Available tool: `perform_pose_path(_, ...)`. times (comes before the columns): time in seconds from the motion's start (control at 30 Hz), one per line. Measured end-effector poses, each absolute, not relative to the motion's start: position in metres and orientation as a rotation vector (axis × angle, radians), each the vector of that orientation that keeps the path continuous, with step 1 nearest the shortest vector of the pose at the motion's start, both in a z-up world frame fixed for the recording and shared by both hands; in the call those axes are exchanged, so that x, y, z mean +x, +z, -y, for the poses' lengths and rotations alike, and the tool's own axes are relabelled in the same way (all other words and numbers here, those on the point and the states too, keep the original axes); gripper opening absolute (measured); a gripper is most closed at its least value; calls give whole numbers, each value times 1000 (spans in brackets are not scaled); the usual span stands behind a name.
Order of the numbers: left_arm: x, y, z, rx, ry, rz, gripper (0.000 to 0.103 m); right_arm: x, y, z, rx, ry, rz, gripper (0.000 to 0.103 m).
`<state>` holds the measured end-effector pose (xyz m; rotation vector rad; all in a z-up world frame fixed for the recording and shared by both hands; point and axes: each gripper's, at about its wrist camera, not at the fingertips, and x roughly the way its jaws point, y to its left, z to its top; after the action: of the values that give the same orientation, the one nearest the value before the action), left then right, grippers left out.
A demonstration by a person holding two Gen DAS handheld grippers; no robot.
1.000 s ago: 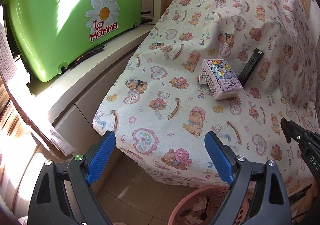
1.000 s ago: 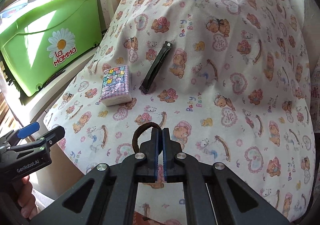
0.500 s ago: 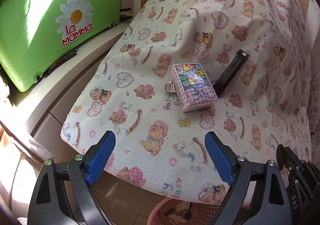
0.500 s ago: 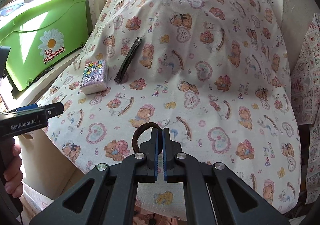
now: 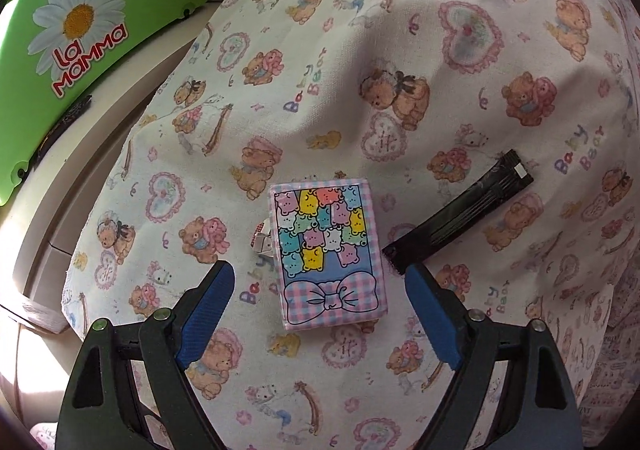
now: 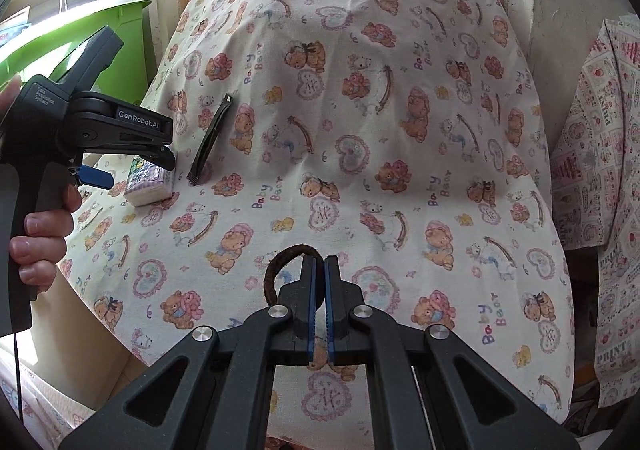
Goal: Collect trash
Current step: 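Close the left gripper on the pink tissue pack while the right holds the hair tie, then carry the tissue pack with the left gripper over the wastebasket while the right carries the hair tie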
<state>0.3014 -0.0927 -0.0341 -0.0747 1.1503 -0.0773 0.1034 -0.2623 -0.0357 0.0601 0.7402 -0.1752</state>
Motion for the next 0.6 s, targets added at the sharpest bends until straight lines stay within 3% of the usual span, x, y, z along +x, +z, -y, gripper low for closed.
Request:
perform_pose_path(0.1, 304, -39, 96, -53, -75, -1165, 51, 101, -35, 267, 73, -173, -742, 4)
perform_pose_path(0.6, 221, 12, 117, 120, -278, -941, 50, 92, -29, 271, 108, -149, -727, 4)
